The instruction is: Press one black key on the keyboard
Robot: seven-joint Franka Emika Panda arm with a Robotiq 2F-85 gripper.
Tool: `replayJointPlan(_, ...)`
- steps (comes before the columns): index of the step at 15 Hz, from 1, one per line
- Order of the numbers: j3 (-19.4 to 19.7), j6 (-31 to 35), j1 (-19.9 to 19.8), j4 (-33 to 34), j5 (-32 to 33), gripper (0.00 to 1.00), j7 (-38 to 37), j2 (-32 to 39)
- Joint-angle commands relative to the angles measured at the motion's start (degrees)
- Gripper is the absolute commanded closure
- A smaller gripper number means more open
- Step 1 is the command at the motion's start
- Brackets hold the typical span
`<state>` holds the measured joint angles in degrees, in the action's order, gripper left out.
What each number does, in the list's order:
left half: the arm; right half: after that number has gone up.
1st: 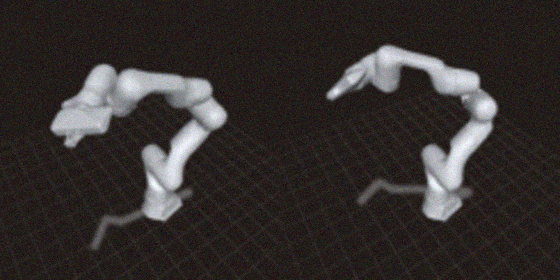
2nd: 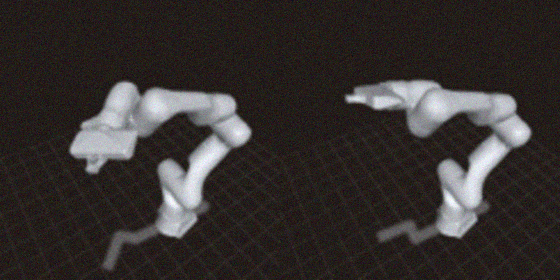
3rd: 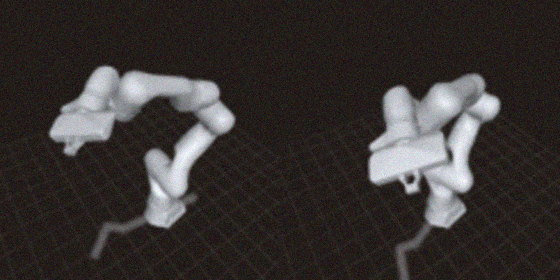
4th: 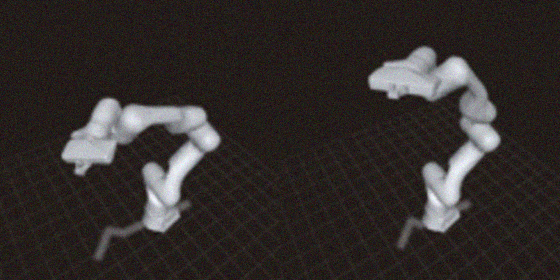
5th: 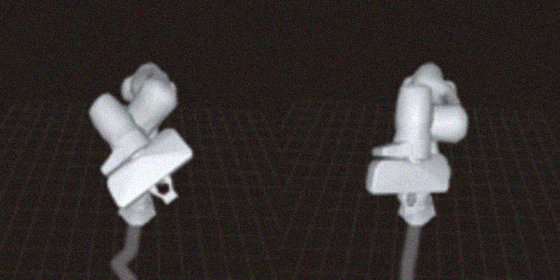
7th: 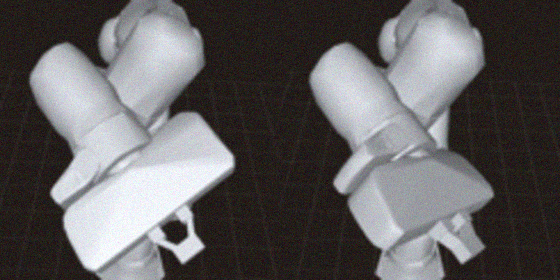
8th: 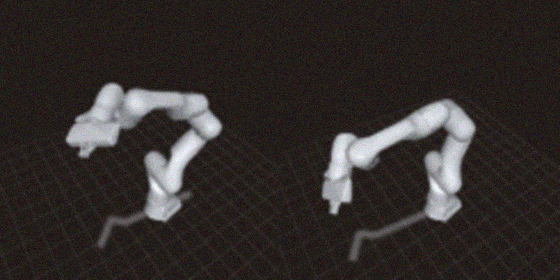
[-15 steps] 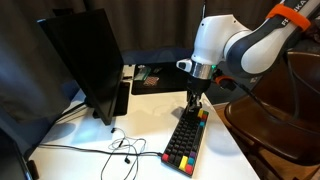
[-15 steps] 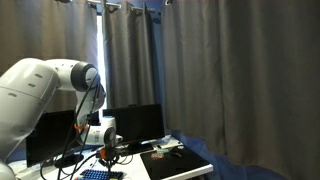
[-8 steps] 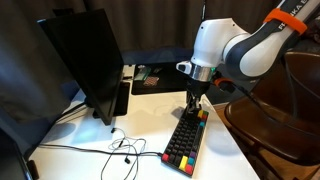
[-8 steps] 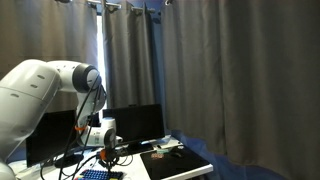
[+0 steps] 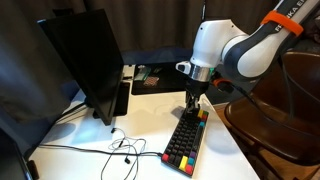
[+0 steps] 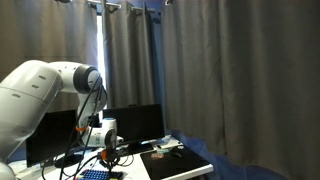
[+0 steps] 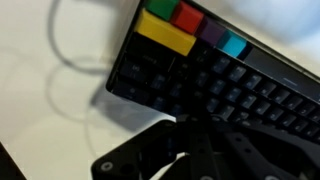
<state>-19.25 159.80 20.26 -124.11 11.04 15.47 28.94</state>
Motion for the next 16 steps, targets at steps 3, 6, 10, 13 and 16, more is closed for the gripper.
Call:
replayJointPlan(3,0.2,0.9,0.0,1.5,0.9,1.00,0.4,1.6)
replayJointPlan(6,0.3,0.8,0.0,1.6,0.8,1.00,0.4,1.6)
replayJointPlan(10,0.5,0.3,0.0,1.8,0.9,1.00,0.3,1.7)
replayJointPlan(13,0.8,-0.2,0.0,1.8,0.9,1.00,0.4,1.6)
replayJointPlan(16,0.3,-0.5,-0.5,1.8,0.4,1.00,0.8,1.7)
